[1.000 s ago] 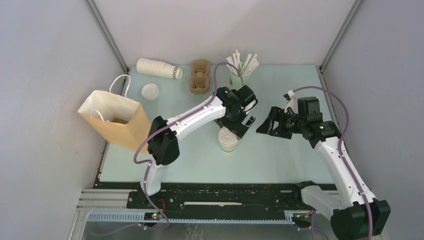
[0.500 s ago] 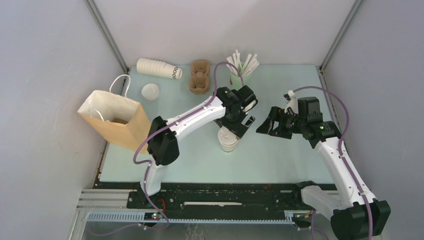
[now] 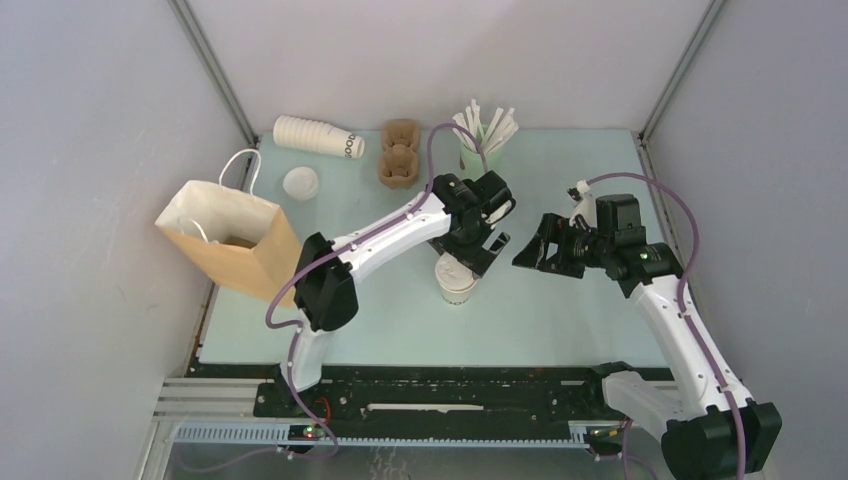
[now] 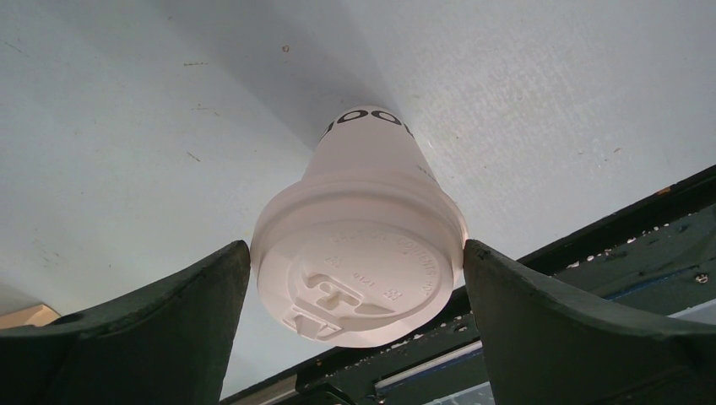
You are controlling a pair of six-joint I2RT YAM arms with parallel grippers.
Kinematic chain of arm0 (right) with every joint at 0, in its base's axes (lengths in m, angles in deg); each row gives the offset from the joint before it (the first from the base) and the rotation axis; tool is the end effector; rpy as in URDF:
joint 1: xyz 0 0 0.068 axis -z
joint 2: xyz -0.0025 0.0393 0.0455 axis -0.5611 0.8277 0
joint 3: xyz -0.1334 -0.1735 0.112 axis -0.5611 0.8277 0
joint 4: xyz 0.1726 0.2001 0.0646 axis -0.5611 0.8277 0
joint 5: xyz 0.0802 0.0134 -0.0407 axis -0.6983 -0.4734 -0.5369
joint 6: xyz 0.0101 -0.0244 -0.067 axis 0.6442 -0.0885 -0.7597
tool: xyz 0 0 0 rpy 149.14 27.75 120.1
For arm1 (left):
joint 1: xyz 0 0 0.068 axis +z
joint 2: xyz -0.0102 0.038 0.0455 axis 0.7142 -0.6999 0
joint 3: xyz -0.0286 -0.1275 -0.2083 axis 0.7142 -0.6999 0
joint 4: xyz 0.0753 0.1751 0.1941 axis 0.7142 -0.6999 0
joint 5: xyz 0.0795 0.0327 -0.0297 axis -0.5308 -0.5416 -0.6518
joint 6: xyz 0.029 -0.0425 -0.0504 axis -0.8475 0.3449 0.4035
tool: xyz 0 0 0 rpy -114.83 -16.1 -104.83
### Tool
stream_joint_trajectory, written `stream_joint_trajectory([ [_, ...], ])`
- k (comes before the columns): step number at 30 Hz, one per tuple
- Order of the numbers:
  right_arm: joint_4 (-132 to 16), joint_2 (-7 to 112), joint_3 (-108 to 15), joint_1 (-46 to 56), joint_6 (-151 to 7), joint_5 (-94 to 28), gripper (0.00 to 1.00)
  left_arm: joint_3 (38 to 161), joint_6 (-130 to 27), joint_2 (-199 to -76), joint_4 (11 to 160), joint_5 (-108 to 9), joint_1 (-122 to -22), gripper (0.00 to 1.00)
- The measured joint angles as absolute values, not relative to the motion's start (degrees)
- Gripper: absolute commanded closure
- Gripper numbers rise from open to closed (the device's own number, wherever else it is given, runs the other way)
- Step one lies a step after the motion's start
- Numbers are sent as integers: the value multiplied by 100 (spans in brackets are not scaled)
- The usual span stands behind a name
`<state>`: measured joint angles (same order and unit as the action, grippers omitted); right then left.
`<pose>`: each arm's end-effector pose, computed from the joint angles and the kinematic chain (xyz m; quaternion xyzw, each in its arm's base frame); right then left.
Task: Pack the takeout coffee
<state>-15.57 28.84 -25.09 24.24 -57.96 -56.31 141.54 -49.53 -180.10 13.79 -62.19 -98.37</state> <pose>0.2296 0.0708 0.2699 -0.0151 0.8989 0.3311 0.2866 0.2624 -0.3383 0.2343 0.3274 0.9339 -0.0443 0.1363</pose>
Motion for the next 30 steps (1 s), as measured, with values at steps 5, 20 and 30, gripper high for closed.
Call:
stream_joint_trajectory([
  [5,-1565,2825,-2448,2418,-5792,-5631,12,14150,-4931,-18001,1377,-6219,-9864,0],
  [20,-1570,2799,-2415,2416,-5794,-5631,13,13903,-4901,-17911,1390,-6324,-9899,0],
  [30,-1570,2784,-2417,2391,-5794,-5631,13,13914,-4914,-17914,1388,-6331,-9903,0],
])
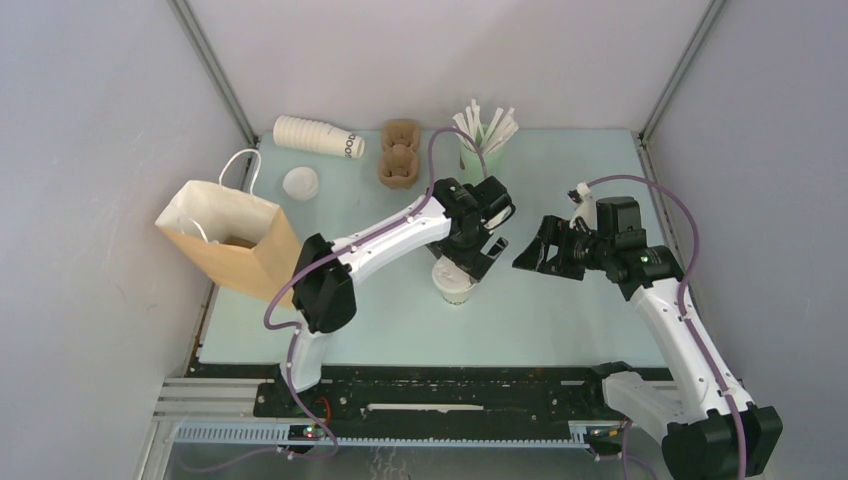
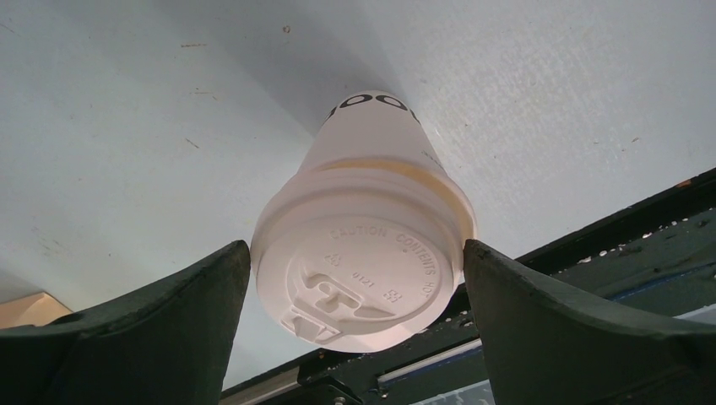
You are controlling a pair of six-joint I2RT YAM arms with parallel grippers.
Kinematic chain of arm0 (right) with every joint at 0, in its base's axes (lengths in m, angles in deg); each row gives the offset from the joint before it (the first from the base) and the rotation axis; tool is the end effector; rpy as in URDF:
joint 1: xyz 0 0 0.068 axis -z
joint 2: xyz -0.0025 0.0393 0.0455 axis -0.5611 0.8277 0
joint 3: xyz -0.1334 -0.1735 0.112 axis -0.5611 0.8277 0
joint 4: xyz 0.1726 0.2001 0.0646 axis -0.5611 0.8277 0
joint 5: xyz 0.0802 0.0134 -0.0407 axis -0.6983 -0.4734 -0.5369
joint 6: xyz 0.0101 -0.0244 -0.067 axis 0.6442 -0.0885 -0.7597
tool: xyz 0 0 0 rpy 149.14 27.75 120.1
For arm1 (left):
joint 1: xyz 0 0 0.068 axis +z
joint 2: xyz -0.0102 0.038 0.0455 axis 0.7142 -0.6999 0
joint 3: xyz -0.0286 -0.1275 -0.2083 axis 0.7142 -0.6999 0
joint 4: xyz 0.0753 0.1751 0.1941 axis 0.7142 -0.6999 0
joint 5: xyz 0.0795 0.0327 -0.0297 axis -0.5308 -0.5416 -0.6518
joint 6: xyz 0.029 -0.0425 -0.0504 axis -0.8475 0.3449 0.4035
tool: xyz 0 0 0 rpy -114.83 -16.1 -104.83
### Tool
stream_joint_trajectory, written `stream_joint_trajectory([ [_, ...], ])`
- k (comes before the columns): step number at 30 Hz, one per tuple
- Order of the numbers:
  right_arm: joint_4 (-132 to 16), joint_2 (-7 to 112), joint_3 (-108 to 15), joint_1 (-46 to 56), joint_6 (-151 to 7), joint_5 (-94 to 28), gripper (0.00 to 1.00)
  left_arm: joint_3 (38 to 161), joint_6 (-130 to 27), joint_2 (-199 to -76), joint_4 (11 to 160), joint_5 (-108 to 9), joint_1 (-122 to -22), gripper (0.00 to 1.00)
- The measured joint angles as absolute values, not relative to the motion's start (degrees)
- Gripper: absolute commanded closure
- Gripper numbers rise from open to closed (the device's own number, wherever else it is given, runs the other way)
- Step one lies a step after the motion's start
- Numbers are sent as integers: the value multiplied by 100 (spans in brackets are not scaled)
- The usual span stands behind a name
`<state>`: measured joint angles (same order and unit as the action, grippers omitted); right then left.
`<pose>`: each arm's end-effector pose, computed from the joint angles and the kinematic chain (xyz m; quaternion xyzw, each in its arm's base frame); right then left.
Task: Pack the takeout coffee
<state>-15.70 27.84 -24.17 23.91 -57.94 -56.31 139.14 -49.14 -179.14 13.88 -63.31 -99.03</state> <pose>0.2260 0.0716 0.2684 -0.0180 0.8982 0.3323 0.2872 0.2561 -0.3361 0.2288 0.3293 0.9345 -0.0310 0.1315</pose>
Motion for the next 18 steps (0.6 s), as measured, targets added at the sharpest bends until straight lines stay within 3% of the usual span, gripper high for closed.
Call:
stream_joint_trajectory([
  [18,-1567,2773,-2417,2348,-5792,-5629,13,14034,-5017,-18021,1407,-6281,-9988,0],
])
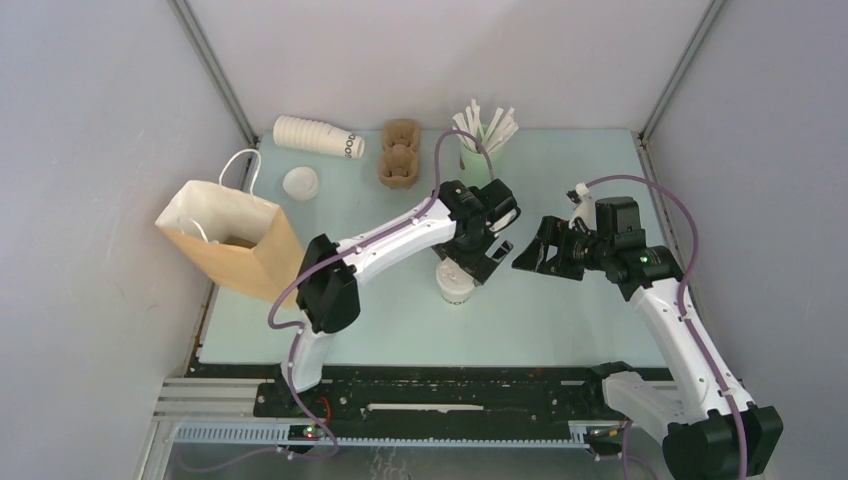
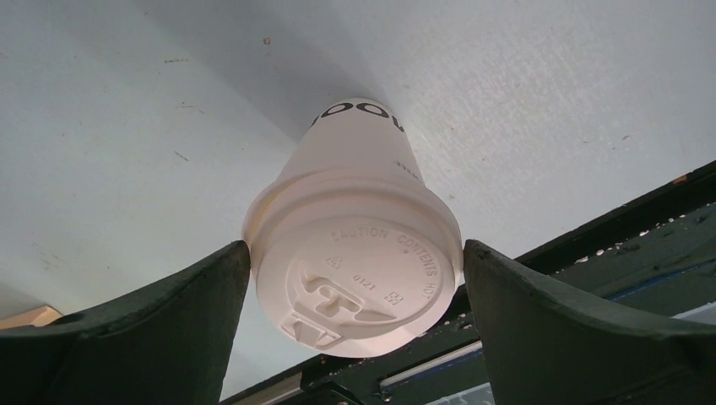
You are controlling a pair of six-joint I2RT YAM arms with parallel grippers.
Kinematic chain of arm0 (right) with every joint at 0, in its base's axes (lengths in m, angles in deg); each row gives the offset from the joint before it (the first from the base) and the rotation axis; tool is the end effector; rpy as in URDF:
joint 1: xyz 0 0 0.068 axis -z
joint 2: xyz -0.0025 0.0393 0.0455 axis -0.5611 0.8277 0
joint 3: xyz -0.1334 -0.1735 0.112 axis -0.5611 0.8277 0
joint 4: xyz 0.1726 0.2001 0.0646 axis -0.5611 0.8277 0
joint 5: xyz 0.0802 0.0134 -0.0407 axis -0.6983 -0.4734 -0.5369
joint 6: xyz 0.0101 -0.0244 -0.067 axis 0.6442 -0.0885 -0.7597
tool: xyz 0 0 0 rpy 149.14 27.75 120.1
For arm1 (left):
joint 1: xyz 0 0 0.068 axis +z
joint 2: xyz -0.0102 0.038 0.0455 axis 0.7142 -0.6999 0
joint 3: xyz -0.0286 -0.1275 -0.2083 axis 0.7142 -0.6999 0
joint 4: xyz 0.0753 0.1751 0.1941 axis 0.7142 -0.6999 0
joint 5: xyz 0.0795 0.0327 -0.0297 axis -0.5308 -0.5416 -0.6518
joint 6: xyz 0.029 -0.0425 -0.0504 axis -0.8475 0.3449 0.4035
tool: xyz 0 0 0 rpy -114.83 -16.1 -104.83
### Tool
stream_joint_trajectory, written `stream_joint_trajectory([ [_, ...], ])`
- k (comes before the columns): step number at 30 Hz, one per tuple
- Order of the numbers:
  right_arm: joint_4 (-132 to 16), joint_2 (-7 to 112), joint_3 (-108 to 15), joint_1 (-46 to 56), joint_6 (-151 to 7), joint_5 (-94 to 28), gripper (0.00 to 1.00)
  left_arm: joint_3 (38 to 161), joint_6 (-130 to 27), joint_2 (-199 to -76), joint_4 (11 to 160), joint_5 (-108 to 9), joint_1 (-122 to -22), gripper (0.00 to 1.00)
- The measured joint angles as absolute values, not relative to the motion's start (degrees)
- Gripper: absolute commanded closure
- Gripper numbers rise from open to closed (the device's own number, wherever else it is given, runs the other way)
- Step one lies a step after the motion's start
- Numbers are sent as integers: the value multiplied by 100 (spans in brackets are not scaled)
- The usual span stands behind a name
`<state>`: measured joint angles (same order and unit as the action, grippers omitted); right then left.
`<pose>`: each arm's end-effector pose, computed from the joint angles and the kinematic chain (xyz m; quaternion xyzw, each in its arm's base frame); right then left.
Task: Pack the takeout coffee
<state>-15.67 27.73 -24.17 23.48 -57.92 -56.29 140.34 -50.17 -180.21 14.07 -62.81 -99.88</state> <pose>0.2252 0.0732 0.2687 -0.0214 0.8979 0.3333 0.2866 0.2533 -0.3438 0.2275 0.3449 0.9287 -0.0359 0.1315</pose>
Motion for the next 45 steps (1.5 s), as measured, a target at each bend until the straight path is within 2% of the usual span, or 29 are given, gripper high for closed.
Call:
stream_joint_trajectory([
  [19,-1570,2773,-2417,2313,-5781,-5629,13,14067,-5100,-18088,1375,-6374,-9927,0],
  [22,-1613,2773,-2389,2332,-5742,-5697,16,14124,-5054,-18086,1377,-6366,-9929,0],
  [32,-1782,2806,-2207,3049,-5442,-6241,18,14259,-4862,-17750,1386,-6324,-9925,0],
  [36,-1880,2856,-2205,3296,-5180,-6482,17,14150,-4831,-17280,1650,-6099,-9896,0],
  [38,-2094,3020,-2203,3375,-4907,-6735,17,13669,-4892,-16709,2170,-5822,-9883,0],
  [42,-2800,3739,-2205,3484,-4227,-7435,19,12817,-5052,-15592,2763,-5295,-9870,0],
  [45,-3261,4386,-2205,3438,-3801,-7857,18,12699,-5178,-15321,2985,-5057,-9883,0],
])
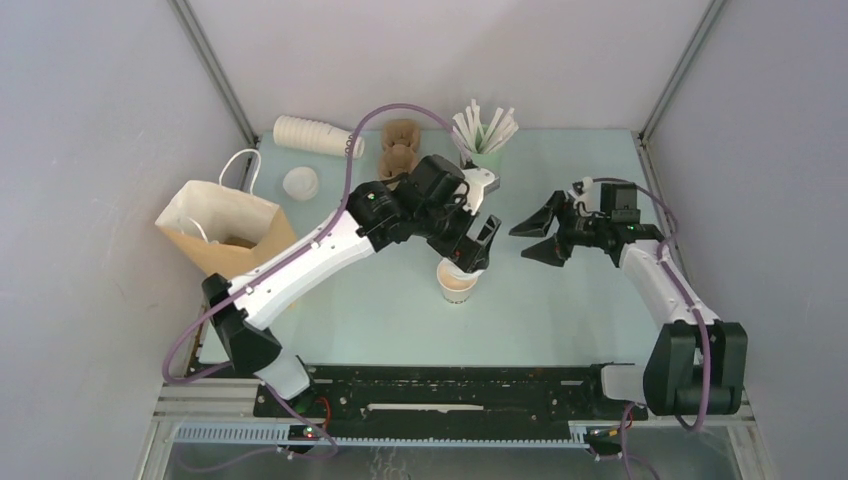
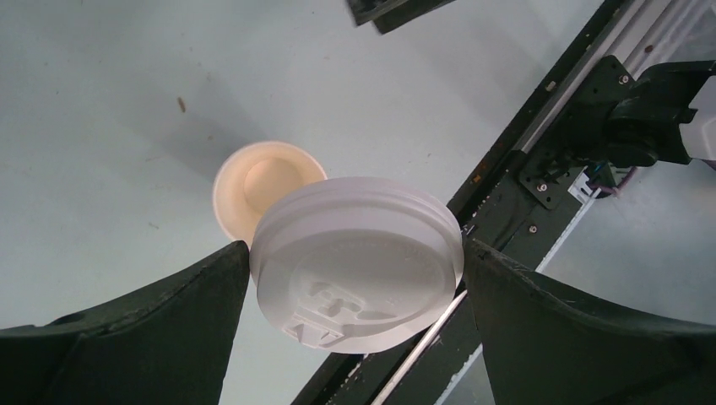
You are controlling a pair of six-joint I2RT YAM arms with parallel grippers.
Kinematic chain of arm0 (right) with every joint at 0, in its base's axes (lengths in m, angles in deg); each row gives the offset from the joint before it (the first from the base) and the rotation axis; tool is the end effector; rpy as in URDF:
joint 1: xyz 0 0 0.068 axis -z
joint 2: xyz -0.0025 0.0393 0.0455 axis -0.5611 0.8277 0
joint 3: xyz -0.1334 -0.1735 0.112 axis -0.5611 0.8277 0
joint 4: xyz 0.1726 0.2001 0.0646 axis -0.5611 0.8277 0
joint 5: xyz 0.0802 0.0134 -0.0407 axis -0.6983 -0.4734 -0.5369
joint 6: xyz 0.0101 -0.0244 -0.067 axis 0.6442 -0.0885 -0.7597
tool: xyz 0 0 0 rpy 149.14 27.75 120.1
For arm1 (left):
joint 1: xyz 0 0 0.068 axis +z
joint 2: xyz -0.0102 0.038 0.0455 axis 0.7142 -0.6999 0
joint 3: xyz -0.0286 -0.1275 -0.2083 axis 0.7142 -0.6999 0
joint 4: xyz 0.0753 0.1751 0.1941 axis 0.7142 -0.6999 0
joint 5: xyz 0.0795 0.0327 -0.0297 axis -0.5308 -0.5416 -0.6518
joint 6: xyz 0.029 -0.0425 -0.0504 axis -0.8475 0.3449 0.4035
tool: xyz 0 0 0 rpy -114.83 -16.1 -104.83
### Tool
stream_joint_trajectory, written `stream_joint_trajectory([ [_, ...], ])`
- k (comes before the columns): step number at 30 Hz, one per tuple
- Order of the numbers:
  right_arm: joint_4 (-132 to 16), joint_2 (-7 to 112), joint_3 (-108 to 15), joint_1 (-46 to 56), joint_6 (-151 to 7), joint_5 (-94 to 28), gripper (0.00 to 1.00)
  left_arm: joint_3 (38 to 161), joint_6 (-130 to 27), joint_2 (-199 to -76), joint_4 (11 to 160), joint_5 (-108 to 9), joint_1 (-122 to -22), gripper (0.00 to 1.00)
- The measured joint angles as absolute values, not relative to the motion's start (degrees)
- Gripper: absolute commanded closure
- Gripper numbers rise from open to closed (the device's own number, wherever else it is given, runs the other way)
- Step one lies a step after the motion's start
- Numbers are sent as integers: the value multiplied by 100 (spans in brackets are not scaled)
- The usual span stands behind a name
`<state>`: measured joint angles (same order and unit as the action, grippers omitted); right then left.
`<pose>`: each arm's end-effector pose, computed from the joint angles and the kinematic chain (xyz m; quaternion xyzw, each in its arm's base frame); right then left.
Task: Pack the takeout coffee
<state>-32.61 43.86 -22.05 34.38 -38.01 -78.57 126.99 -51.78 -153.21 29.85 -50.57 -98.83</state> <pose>0.2843 0.0463 0.2233 0.1369 0.8375 0.5019 0.1675 0.2114 -0.2959 0.3499 0.3533 0.8544 -0.2507 0.2868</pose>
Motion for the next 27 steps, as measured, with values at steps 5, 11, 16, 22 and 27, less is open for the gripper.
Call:
stream_joint_trajectory([
  [5,-3567,4799,-2424,2892,-3447,-8206,18,12522,-5321,-15361,3093,-4879,-9923,0],
  [11,-3889,4830,-2649,2322,-3263,-8412,21,12478,-5408,-15472,3077,-4816,-9971,0],
  [16,-3921,4830,-2649,2234,-3202,-8416,31,12478,-5447,-15514,3062,-4818,-10004,0],
  [22,-3847,4825,-2649,1769,-3303,-8372,41,12478,-5465,-15630,2957,-4875,-10019,0],
  [27,-3795,4821,-2649,1524,-3370,-8329,54,12478,-5476,-15750,2843,-5004,-10021,0],
])
